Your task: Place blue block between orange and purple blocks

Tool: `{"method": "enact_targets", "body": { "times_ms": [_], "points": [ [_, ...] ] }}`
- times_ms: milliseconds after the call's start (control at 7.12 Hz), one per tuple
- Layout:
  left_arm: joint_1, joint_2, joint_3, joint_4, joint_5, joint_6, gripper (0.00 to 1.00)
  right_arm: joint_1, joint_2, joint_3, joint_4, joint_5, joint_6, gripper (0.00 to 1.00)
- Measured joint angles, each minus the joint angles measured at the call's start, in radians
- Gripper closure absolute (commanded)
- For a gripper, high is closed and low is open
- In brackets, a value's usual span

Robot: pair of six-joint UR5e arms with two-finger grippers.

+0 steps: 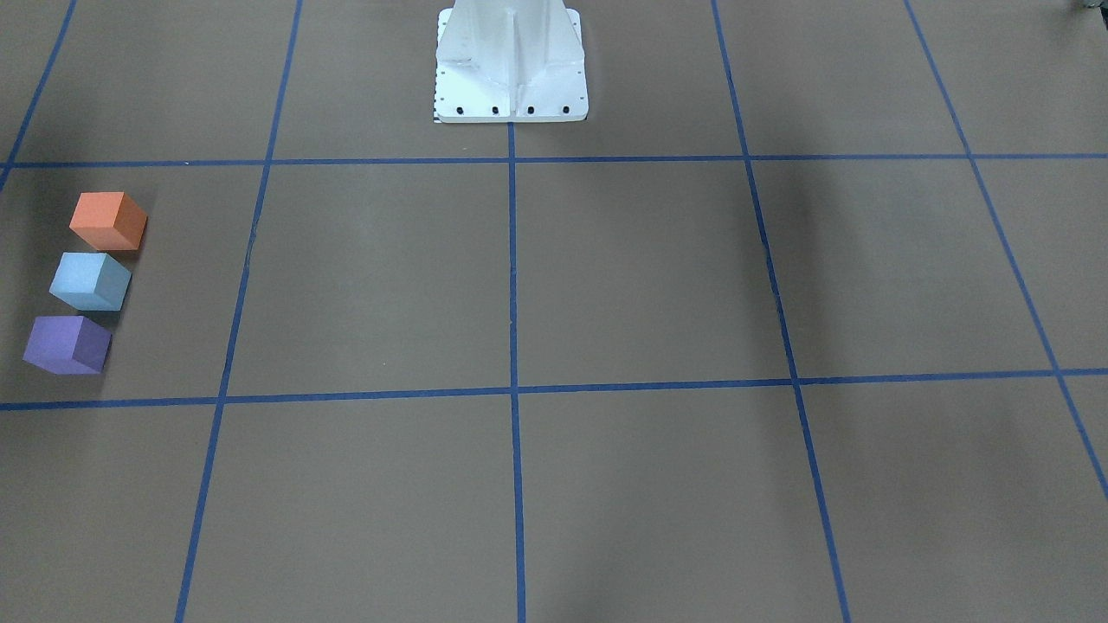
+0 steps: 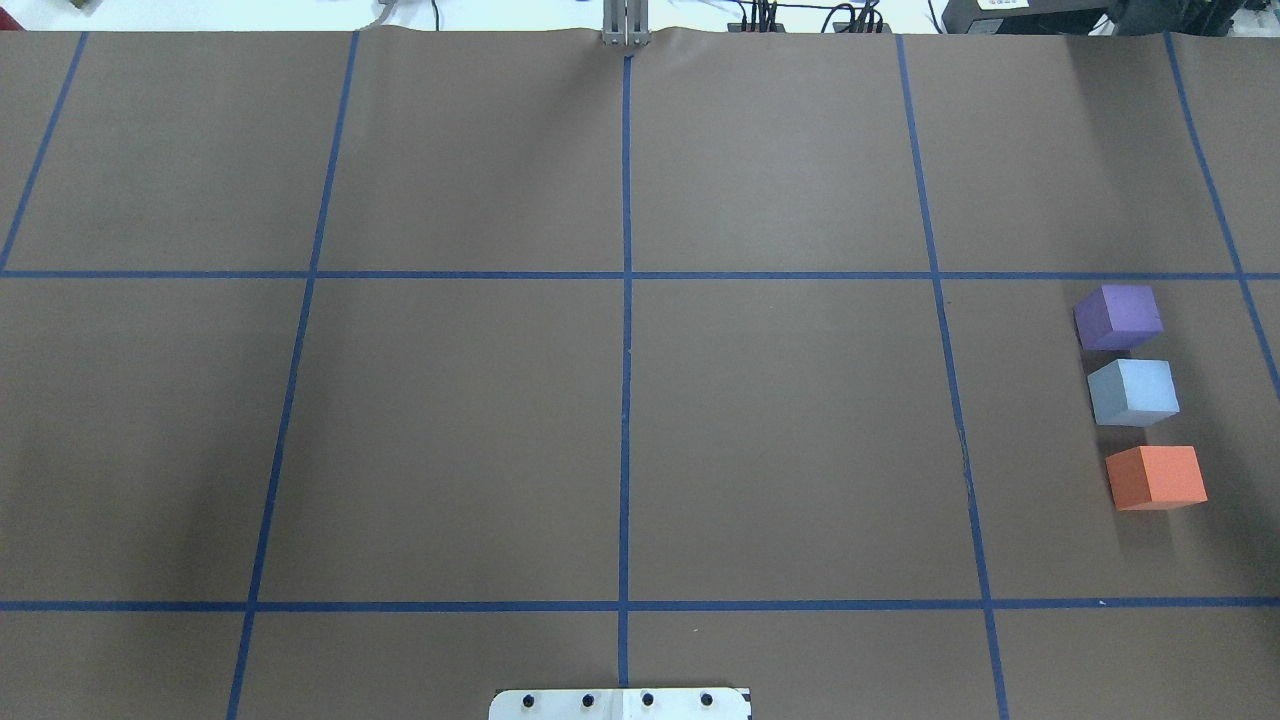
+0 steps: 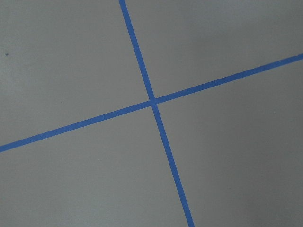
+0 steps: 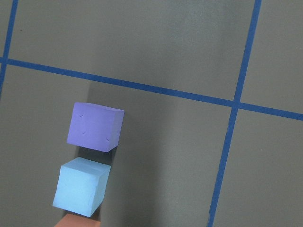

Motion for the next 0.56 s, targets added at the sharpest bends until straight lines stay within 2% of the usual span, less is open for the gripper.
{"method": "enact_targets", "body": {
  "times_ms": [281, 562],
  "points": [
    [0.0, -0.001, -0.005, -0.007, 0.002, -0.017, 0.0, 0.0, -0.002, 0.0, 0.0, -0.002, -0.001, 0.0],
    [0.003, 0.002, -0.017, -0.075, 0.019, -0.055, 0.0, 0.0, -0.003, 0.001, 0.0, -0.002, -0.001, 0.0]
  ]
}}
